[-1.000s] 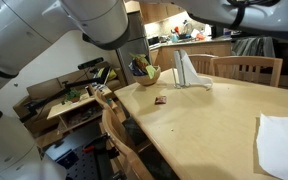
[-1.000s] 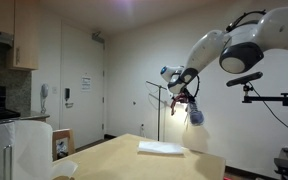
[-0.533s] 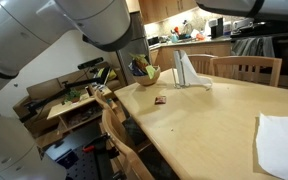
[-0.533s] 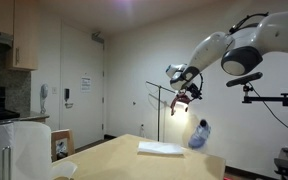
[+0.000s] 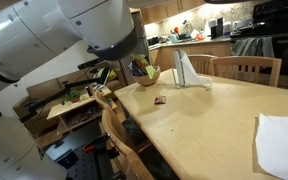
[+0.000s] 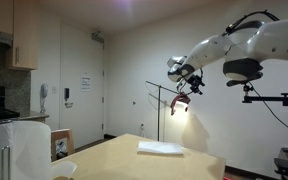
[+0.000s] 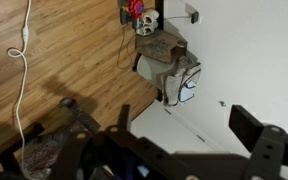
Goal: Put the shoe on the rack.
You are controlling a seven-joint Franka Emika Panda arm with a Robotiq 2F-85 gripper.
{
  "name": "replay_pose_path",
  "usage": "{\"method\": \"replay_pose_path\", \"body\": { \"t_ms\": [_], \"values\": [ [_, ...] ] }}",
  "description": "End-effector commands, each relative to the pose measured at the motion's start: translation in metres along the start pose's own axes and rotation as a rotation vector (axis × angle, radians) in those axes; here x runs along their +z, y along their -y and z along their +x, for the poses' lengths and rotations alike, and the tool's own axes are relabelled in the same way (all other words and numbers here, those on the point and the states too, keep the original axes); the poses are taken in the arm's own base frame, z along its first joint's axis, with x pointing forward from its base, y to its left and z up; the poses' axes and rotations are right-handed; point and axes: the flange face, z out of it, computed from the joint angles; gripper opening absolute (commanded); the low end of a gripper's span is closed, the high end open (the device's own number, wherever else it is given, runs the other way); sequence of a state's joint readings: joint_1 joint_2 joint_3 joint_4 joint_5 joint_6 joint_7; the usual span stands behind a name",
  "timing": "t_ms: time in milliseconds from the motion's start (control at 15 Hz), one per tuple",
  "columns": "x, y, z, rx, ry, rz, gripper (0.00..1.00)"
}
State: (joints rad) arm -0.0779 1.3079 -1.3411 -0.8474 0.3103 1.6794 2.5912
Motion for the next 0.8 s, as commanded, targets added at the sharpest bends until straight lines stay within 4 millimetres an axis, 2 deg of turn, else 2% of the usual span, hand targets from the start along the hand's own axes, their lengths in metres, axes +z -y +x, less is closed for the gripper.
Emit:
{"method": "replay_pose_path", "body": {
  "t_ms": [0, 200, 400, 533, 733],
  "values": [
    [-0.027, -0.050, -0.023, -0.150, 0.058, 0.119, 1.00],
    [-0.065, -0.099, -0.033, -0.302, 0.151, 0.189, 1.00],
    [-0.103, -0.140, -0.027, -0.440, 0.257, 0.284, 1.00],
    [-0.128, -0.163, -0.019, -0.526, 0.341, 0.353, 1.00],
    [-0.153, -0.181, -0.003, -0.634, 0.463, 0.480, 1.00]
  ]
}}
